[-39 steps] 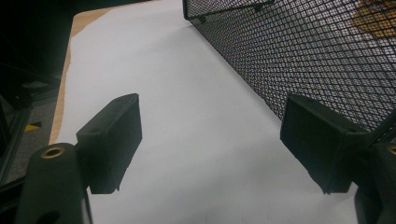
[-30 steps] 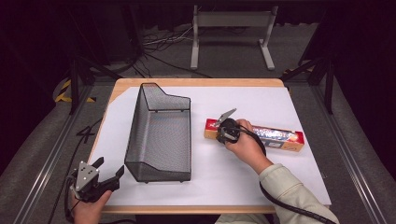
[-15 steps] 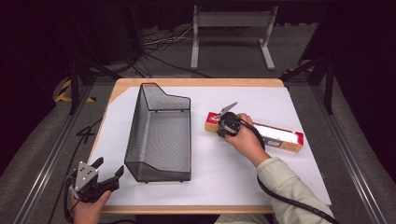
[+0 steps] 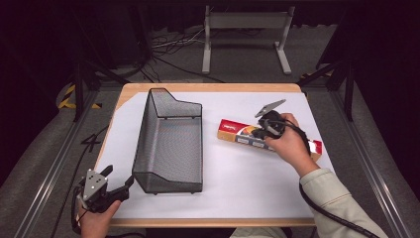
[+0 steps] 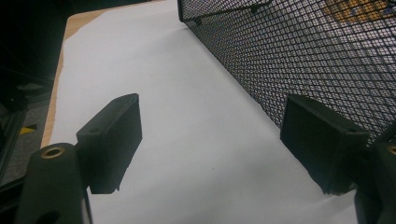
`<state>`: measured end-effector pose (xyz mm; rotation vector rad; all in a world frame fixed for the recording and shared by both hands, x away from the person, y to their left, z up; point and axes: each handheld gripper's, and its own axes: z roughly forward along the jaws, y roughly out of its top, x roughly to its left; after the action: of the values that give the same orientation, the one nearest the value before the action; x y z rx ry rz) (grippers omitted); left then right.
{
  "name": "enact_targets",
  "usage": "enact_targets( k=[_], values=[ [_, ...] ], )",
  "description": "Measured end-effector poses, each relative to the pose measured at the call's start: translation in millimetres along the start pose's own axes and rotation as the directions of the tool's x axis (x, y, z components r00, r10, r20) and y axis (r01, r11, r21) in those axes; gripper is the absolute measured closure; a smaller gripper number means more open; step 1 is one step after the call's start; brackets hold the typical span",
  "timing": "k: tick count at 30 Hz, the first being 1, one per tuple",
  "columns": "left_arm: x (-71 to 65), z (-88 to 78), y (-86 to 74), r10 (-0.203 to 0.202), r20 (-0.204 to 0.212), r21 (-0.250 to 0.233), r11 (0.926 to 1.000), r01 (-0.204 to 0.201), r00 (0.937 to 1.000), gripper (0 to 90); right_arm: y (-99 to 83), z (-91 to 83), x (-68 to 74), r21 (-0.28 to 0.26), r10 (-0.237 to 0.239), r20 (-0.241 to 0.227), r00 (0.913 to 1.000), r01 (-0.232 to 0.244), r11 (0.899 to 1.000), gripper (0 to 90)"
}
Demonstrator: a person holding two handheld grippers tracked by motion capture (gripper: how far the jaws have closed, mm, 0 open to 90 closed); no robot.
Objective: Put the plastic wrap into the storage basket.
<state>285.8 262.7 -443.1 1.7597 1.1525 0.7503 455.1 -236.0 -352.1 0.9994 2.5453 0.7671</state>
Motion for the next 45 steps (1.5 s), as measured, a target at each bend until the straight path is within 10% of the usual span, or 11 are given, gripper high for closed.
enact_targets(
  k=[13,28,39,45],
  values=[
    [1.4,-0.2,-0.4,0.001,-0.003,0.005,1.0,-0.001,1.0,21.7,-38.8,-18.3,-77.2,0.052,0.189,0.164,0.9682,-0.2,0.978,90.0],
    [1.7,-1.8,-1.7,-0.009,-0.013,0.002,1.0,0.009,0.9999,21.7,-103.3,-6.9,-122.5,0.219,0.382,0.166,0.909,-0.412,0.884,90.0],
    [-0.6,3.4,1.2,-0.004,0.0,0.004,1.0,0.004,1.0,21.7,-112.1,-21.1,-91.3,0.335,0.341,0.091,0.9358,-0.351,0.874,90.0],
    [-2.4,5.7,3.3,0.012,0.006,0.005,0.9999,-0.012,0.9999,21.7,-122.1,-22.3,-80.0,0.362,0.351,0.066,0.934,-0.35,0.864,90.0]
  ],
)
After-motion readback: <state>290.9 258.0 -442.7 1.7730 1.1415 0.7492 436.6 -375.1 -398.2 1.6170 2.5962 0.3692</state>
